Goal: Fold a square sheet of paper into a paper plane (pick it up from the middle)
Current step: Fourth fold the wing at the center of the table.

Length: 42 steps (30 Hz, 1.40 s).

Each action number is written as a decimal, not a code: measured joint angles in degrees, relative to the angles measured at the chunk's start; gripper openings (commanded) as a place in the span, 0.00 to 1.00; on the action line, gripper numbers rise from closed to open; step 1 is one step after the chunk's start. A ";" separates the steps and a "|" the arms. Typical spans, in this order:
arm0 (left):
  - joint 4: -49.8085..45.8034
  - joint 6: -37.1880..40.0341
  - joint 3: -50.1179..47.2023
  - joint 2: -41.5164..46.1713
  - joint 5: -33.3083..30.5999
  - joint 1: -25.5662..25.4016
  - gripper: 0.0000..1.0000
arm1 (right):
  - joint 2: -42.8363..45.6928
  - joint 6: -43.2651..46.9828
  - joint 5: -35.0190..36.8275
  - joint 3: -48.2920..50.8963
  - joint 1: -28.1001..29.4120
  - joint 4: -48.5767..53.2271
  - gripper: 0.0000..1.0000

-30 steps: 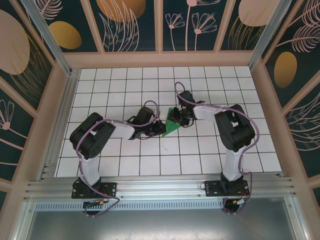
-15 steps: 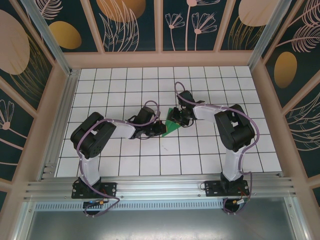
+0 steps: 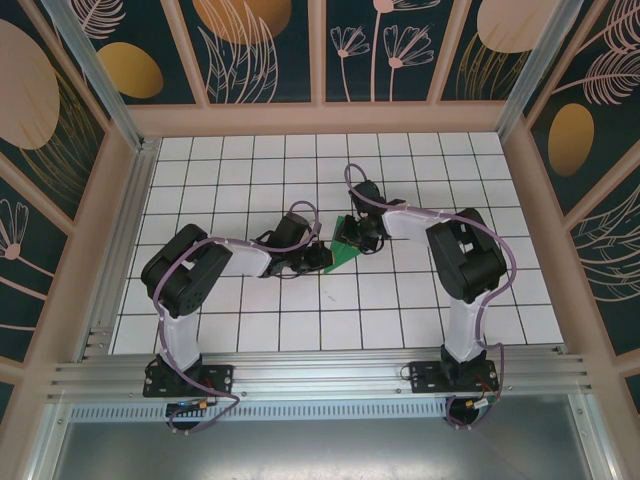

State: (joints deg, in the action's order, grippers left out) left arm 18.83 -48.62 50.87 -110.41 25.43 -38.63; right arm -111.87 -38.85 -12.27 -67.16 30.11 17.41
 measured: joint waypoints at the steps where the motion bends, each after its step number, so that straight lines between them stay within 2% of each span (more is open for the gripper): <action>1: -0.09 -0.02 0.07 0.00 -0.04 0.00 0.05 | -0.04 0.09 0.33 -0.15 0.09 0.22 0.38; 10: -0.26 -0.04 0.15 0.00 -0.37 -0.04 0.02 | -1.18 0.83 3.50 -2.62 1.29 3.32 0.40; 21: -1.38 -1.64 -0.15 2.49 -0.83 0.02 0.09 | -1.81 0.90 6.60 -3.80 2.58 4.92 0.42; 26: -1.60 -2.84 -1.11 7.17 -3.74 0.31 0.08 | -1.92 1.01 6.67 -3.91 2.75 4.90 0.45; 33: -2.93 -4.28 -2.16 8.37 -9.16 0.72 0.08 | -1.92 1.01 6.71 -3.89 2.78 4.85 0.44; 42: -3.72 -4.44 -2.47 8.37 -10.51 0.72 0.08 | -1.90 1.01 6.32 -3.89 2.80 4.44 0.49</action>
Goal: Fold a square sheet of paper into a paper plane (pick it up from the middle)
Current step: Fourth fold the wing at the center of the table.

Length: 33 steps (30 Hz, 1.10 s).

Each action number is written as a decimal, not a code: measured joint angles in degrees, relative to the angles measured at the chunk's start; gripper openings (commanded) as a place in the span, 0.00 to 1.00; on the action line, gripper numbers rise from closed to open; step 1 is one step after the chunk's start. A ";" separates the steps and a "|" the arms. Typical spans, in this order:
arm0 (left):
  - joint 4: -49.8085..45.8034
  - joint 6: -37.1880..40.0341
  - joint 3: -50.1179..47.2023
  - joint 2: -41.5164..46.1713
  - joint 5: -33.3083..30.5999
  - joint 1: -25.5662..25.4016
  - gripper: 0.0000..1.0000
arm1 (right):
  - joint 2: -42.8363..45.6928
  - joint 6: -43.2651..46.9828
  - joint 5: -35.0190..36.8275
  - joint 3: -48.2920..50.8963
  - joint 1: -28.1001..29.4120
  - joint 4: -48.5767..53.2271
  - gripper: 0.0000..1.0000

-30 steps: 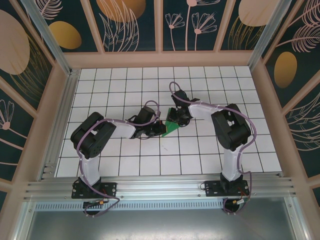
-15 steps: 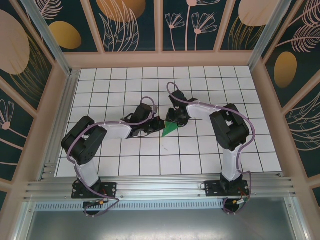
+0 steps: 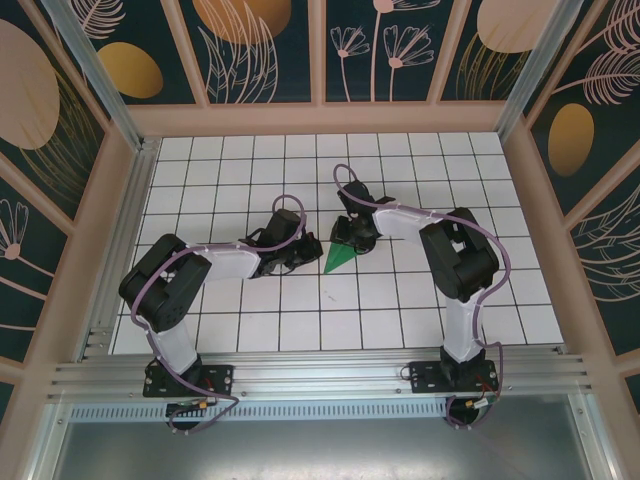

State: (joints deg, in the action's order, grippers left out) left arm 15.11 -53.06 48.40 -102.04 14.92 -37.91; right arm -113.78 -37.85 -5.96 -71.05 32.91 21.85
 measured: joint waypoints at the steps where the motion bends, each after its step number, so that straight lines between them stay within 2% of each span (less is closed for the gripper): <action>1: 0.00 0.00 0.00 0.00 0.00 0.00 0.08 | -0.02 0.00 -0.02 0.00 0.00 0.00 0.49; 9: 1.18 0.02 -0.09 0.00 2.93 0.00 0.08 | -0.11 0.00 0.09 -0.02 0.09 0.02 0.50; 22: 9.64 -1.73 -1.64 -1.95 11.82 -0.02 0.05 | -0.55 0.02 1.14 -0.61 0.52 0.66 0.52; 33: 9.66 -2.10 -1.64 -5.90 13.09 -0.72 0.04 | -0.81 0.02 1.90 -0.90 0.74 1.05 0.50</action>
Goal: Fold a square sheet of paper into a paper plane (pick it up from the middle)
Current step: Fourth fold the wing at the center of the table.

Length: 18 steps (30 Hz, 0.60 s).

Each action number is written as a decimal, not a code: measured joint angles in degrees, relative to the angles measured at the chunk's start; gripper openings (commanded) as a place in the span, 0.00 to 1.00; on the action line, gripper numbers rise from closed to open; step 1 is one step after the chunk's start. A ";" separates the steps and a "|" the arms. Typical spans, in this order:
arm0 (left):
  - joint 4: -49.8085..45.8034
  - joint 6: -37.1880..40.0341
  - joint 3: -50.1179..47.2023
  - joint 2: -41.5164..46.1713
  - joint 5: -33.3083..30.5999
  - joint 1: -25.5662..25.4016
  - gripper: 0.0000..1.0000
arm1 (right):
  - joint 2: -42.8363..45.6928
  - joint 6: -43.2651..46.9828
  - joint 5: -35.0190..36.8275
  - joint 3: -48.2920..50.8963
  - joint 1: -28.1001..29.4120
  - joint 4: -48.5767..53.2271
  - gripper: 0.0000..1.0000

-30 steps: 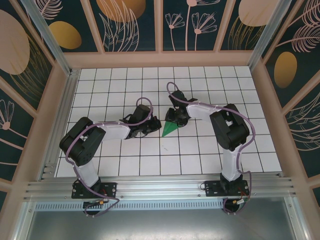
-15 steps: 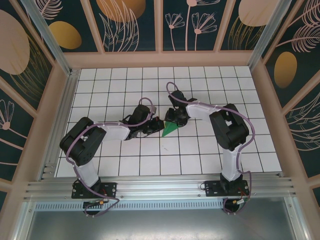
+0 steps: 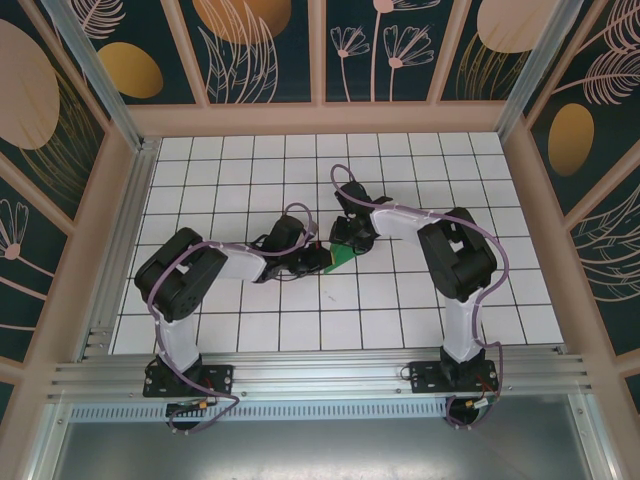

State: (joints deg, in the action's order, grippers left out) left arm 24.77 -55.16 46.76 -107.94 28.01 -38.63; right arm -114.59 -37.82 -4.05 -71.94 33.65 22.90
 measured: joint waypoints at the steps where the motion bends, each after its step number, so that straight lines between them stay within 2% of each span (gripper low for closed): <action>1: -0.28 0.02 0.00 -0.15 0.00 -0.02 0.04 | -0.07 -0.02 0.00 -0.09 0.00 0.09 0.50; 18: -4.17 1.53 1.57 -1.40 -0.94 -0.37 0.04 | -0.22 -0.02 0.15 -0.37 0.00 0.50 0.49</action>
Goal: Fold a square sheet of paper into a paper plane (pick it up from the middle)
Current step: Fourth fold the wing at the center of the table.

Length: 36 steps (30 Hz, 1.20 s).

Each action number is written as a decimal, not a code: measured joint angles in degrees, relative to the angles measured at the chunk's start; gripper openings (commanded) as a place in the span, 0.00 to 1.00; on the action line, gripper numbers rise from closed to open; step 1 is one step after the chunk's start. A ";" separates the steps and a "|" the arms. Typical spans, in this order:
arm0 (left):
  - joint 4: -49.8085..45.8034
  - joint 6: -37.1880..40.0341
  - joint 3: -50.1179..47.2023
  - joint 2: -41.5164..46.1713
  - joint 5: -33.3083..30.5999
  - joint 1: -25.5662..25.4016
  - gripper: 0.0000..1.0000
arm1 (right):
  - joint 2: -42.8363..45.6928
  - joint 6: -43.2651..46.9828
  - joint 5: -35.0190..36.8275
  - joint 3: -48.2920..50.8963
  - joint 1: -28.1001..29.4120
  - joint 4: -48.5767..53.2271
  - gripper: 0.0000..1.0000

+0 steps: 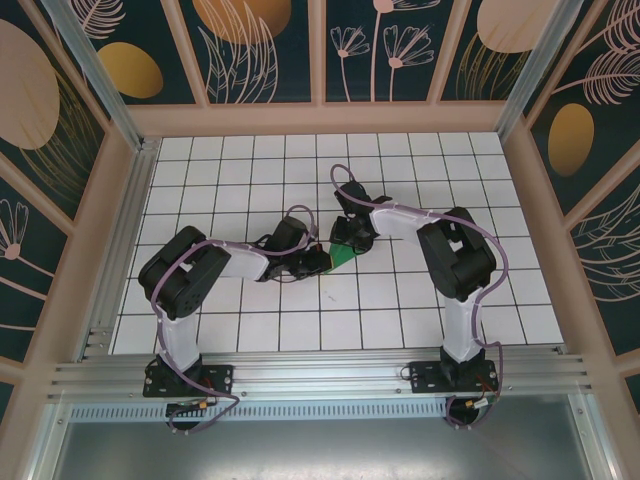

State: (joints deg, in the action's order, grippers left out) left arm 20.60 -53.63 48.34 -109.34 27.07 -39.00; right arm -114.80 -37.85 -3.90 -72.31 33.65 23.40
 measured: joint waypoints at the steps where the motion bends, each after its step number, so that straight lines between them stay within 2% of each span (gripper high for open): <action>1: -0.35 0.04 0.13 0.09 -0.13 0.00 0.04 | -0.02 0.00 0.00 -0.04 0.00 0.04 0.49; 13: -4.76 0.85 0.37 2.78 -4.46 -0.33 0.05 | -0.26 -0.02 0.22 -0.35 0.00 0.46 0.48; 24: -2.82 0.81 0.35 3.48 -1.55 -0.66 0.06 | -0.37 0.00 0.28 -0.48 0.00 0.63 0.48; 36: -4.76 1.03 0.20 2.97 -3.65 -1.29 0.04 | -0.37 -0.02 0.35 -0.48 0.00 0.63 0.48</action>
State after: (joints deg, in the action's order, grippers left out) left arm 15.84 -52.60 48.53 -106.37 23.42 -40.29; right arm -115.18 -37.87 -3.55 -72.79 33.65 24.03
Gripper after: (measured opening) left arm 0.065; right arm 0.479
